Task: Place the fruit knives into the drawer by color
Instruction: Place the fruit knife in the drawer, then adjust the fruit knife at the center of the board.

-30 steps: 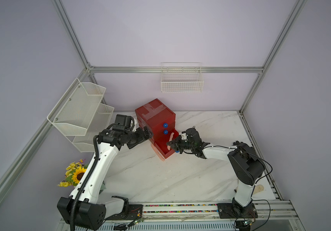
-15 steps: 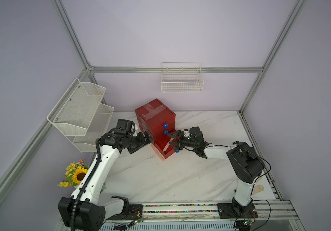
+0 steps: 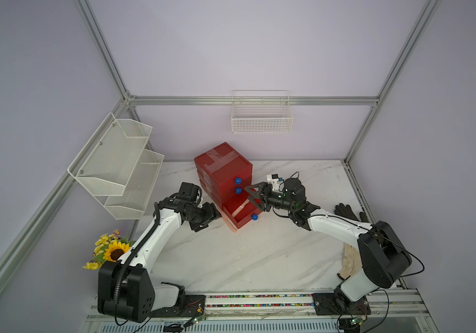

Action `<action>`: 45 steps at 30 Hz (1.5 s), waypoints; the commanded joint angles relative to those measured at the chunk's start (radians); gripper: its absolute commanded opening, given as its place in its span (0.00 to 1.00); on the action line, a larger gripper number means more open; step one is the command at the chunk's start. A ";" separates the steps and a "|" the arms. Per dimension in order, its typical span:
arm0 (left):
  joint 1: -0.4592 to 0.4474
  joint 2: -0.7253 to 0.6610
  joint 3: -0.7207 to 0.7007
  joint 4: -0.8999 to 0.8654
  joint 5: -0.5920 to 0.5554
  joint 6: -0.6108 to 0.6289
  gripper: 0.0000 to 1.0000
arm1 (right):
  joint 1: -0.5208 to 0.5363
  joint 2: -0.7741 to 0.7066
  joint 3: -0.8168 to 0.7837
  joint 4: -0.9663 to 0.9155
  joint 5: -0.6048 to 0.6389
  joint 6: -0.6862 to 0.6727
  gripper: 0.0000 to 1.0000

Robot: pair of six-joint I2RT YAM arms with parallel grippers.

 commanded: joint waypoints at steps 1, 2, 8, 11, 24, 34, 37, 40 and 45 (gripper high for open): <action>-0.005 0.015 -0.066 0.197 0.063 -0.082 0.48 | -0.004 -0.051 -0.043 -0.123 0.001 -0.115 0.66; -0.005 0.027 -0.080 0.225 0.065 -0.096 0.40 | -0.004 -0.063 -0.051 -0.136 0.001 -0.126 0.66; -0.030 0.169 -0.068 0.315 0.106 -0.087 0.00 | -0.003 -0.120 -0.106 -0.169 0.013 -0.154 0.68; -0.046 0.217 -0.046 0.343 0.108 -0.071 0.00 | -0.003 -0.119 -0.115 -0.170 0.005 -0.157 0.68; -0.057 0.354 -0.119 0.646 0.108 -0.231 0.00 | -0.004 -0.113 -0.108 -0.190 -0.005 -0.183 0.68; -0.082 0.432 -0.108 0.676 0.083 -0.262 0.00 | -0.005 -0.133 -0.133 -0.189 0.007 -0.185 0.68; -0.082 0.431 -0.120 0.652 0.069 -0.262 0.00 | -0.006 -0.138 -0.139 -0.190 0.012 -0.186 0.68; -0.083 0.406 -0.142 0.606 0.049 -0.246 0.00 | -0.007 -0.141 -0.139 -0.191 0.013 -0.188 0.68; -0.083 0.323 -0.225 0.567 0.029 -0.225 0.00 | -0.007 -0.144 -0.144 -0.191 0.019 -0.193 0.68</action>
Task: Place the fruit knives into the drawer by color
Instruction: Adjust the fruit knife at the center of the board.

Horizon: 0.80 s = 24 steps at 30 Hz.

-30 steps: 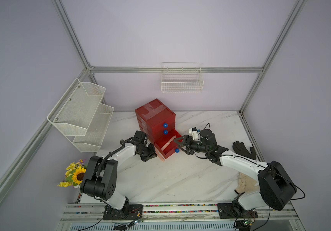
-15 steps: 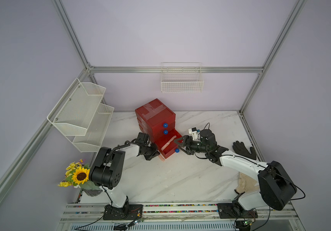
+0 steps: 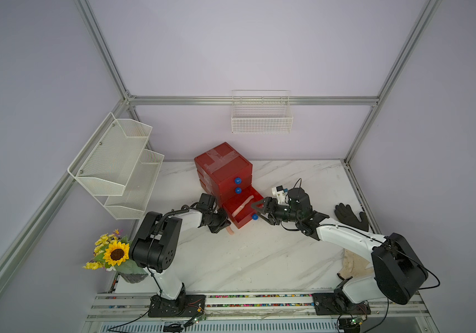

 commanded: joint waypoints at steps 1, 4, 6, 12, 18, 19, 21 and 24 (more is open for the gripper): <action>-0.004 -0.072 -0.064 -0.075 -0.051 0.022 0.00 | -0.005 -0.035 -0.015 0.002 0.014 -0.020 0.68; -0.005 -0.135 -0.110 -0.119 -0.084 0.042 0.00 | -0.005 -0.035 -0.020 0.008 0.015 -0.017 0.68; -0.005 -0.174 -0.131 -0.144 -0.105 0.052 0.00 | -0.007 -0.037 -0.027 0.015 0.015 -0.012 0.68; -0.004 -0.215 -0.068 -0.205 -0.080 0.133 0.17 | -0.005 -0.041 -0.052 0.043 0.019 0.009 0.68; -0.005 -0.251 0.100 -0.415 -0.192 0.268 0.79 | -0.004 -0.050 -0.073 0.060 0.022 0.019 0.68; -0.005 -0.248 0.125 -0.453 -0.228 0.292 0.87 | -0.004 -0.054 -0.077 0.061 0.023 0.021 0.68; -0.003 -0.229 0.166 -0.516 -0.279 0.328 0.97 | -0.004 -0.058 -0.086 0.067 0.026 0.026 0.68; -0.002 -0.165 0.219 -0.573 -0.298 0.383 0.97 | -0.005 -0.064 -0.093 0.069 0.029 0.030 0.68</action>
